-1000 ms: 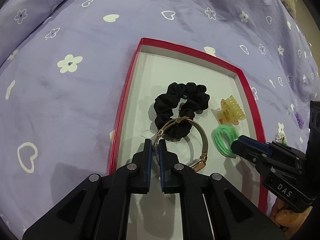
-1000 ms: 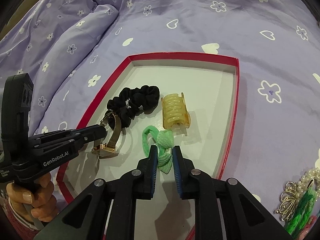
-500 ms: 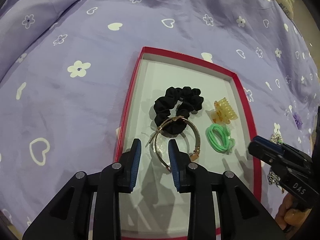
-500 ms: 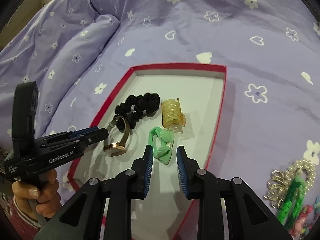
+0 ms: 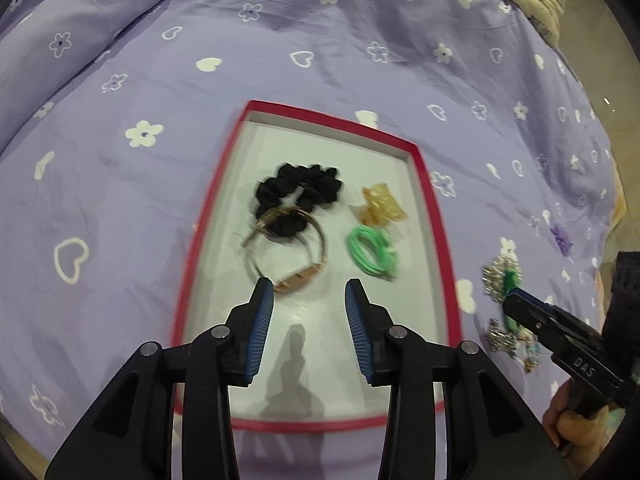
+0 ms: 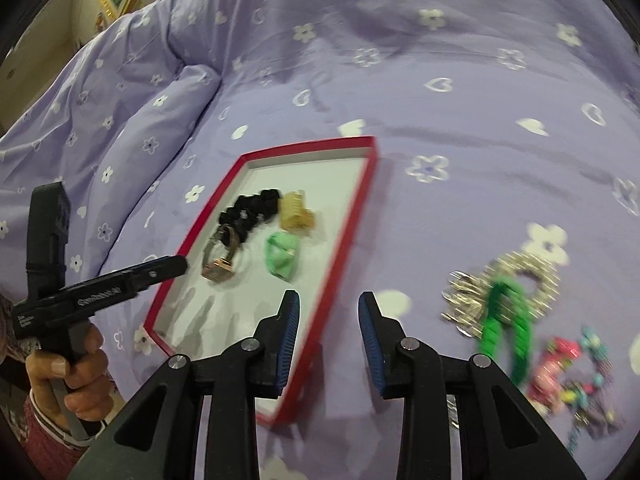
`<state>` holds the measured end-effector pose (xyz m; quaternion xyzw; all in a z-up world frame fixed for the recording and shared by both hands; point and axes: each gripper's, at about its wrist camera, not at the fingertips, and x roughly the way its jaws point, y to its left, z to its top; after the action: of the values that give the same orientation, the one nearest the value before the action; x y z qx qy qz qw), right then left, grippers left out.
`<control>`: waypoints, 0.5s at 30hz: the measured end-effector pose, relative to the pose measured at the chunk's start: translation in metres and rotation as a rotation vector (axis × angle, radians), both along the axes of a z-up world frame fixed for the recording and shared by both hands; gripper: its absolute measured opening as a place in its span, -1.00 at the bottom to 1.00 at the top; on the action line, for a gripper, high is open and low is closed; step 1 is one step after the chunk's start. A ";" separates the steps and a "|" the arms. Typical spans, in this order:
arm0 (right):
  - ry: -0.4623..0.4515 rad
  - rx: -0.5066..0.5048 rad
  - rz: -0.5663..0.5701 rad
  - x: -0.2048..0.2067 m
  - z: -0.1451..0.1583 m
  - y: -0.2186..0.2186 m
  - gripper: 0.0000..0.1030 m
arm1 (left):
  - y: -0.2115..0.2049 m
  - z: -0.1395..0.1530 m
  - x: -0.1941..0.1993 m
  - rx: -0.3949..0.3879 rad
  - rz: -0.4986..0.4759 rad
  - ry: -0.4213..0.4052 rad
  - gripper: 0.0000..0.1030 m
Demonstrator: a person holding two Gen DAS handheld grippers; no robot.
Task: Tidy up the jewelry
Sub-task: 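Move both open tools back over the remaining jewelry pile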
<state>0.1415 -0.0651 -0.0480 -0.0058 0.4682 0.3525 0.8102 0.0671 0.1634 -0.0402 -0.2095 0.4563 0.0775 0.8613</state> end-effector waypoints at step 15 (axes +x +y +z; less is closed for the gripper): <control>-0.011 -0.006 -0.204 -0.007 0.005 -0.117 -0.27 | -0.073 0.006 0.009 -0.045 -0.151 -0.007 -0.31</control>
<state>0.1343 -0.1825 -0.0427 0.0376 0.4631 0.2669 0.8443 0.0757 0.0901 -0.0346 -0.1940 0.4692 0.0014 0.8615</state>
